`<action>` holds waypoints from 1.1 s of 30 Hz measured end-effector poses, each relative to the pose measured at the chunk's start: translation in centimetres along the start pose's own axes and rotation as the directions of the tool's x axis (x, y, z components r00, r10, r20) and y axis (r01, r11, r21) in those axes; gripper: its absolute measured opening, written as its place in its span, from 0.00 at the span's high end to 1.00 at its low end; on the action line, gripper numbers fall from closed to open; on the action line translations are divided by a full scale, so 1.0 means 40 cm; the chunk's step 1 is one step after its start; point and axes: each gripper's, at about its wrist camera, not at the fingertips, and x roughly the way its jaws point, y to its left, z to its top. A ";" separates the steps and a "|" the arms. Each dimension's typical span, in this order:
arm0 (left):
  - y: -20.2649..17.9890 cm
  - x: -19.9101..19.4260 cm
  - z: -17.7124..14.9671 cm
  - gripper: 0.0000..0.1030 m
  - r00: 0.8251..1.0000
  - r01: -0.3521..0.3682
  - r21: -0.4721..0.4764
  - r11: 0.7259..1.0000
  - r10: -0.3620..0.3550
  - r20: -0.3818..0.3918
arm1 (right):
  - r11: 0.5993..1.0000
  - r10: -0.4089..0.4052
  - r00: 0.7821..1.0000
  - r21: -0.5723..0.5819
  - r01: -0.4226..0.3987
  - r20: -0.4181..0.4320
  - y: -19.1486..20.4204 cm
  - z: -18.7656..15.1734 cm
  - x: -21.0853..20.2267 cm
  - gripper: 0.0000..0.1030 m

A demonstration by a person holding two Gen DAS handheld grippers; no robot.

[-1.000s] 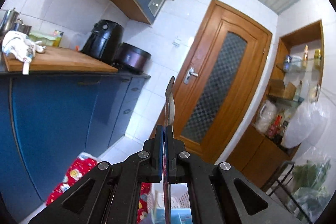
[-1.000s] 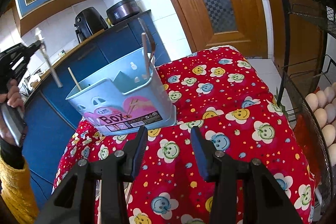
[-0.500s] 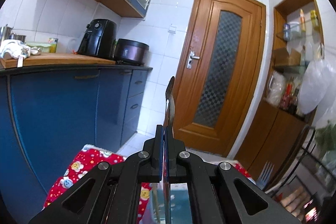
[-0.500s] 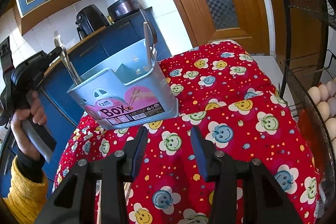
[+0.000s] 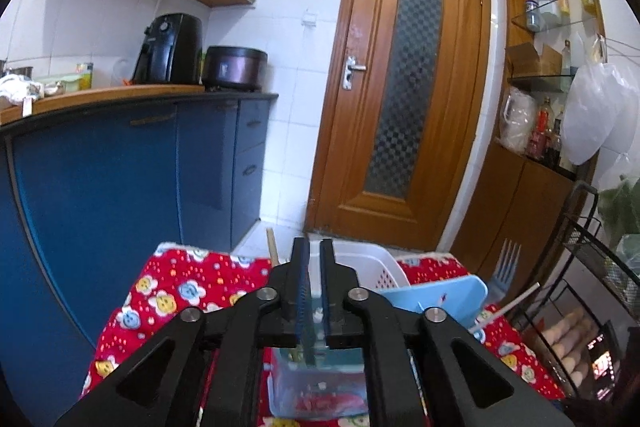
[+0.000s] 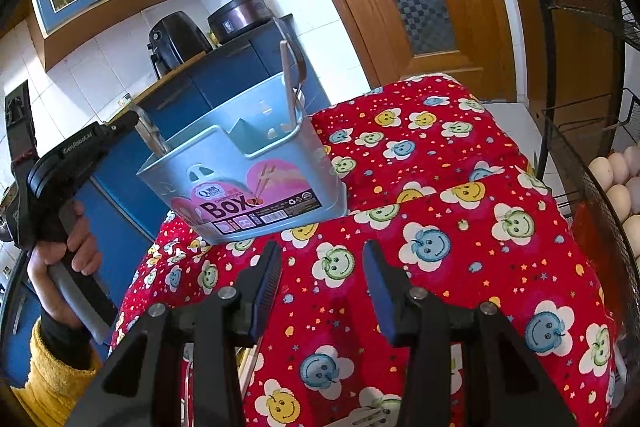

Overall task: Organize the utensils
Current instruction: 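Lower the knife into the holder and open the left tool, then move both tools back down toward the remaining utensils on the tablecloth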

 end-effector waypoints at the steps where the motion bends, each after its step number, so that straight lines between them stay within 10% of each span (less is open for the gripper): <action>1: 0.001 -0.002 -0.002 0.88 1.000 0.005 -0.002 1.000 -0.005 -0.007 | 1.000 0.000 1.000 0.001 0.000 0.002 0.001 -0.001 -0.004 0.56; 14: 0.020 -0.097 -0.052 0.62 0.995 0.034 -0.045 0.998 -0.038 -0.091 | 1.000 0.018 1.000 0.010 -0.018 0.012 0.006 -0.014 -0.036 0.56; 33: 0.048 -0.167 -0.214 0.61 0.954 -0.004 -0.042 0.999 -0.008 -0.299 | 0.997 0.047 0.998 0.068 -0.044 -0.047 -0.010 -0.067 -0.040 0.55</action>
